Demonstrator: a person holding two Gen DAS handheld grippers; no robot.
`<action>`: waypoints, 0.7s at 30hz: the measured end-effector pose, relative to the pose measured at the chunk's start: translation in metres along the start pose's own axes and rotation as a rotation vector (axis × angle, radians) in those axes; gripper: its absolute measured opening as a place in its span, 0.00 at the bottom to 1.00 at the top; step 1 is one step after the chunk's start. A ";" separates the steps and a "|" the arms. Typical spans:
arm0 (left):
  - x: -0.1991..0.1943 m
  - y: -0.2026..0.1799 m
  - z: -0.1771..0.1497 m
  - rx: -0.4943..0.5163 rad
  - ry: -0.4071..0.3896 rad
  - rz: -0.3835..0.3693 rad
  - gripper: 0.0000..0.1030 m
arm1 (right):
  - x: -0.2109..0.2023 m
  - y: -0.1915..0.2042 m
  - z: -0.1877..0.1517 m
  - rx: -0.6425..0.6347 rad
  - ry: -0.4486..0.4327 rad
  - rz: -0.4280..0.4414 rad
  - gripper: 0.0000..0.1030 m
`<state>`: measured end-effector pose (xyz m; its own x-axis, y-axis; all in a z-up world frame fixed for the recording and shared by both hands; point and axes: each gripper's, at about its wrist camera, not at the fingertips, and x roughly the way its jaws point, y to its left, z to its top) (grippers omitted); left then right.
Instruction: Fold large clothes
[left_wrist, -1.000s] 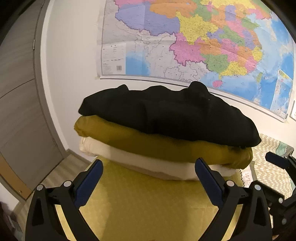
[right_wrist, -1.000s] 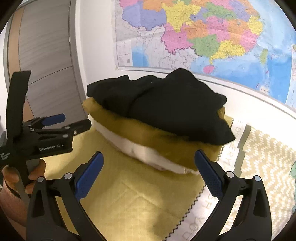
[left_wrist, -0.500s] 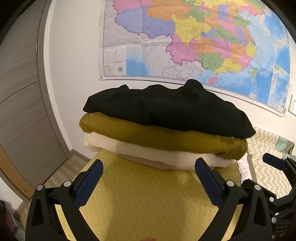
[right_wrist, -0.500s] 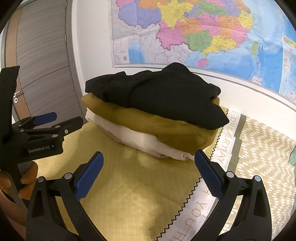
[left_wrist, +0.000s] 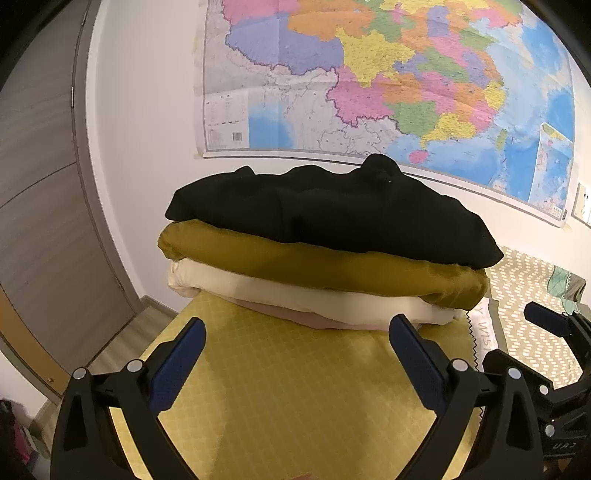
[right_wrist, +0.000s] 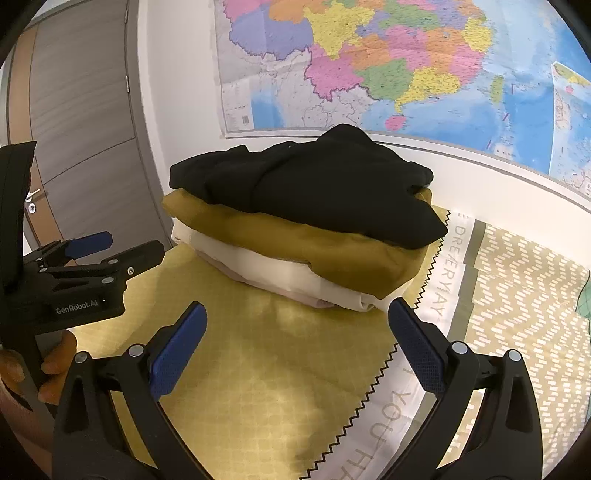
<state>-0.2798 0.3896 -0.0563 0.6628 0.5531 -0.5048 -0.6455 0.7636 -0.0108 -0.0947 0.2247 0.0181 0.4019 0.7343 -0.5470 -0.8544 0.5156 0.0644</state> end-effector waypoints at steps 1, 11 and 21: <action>-0.001 -0.001 0.000 0.003 -0.001 -0.001 0.93 | -0.001 0.000 0.000 -0.001 -0.003 -0.001 0.94; -0.003 -0.005 -0.001 0.015 0.000 -0.002 0.93 | -0.005 -0.001 -0.002 0.006 -0.005 0.002 0.94; -0.007 -0.009 -0.004 0.023 -0.003 -0.001 0.93 | -0.010 -0.002 -0.005 0.016 -0.008 -0.001 0.94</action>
<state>-0.2802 0.3782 -0.0560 0.6647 0.5530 -0.5024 -0.6360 0.7717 0.0080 -0.0984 0.2144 0.0195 0.4059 0.7372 -0.5402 -0.8486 0.5235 0.0768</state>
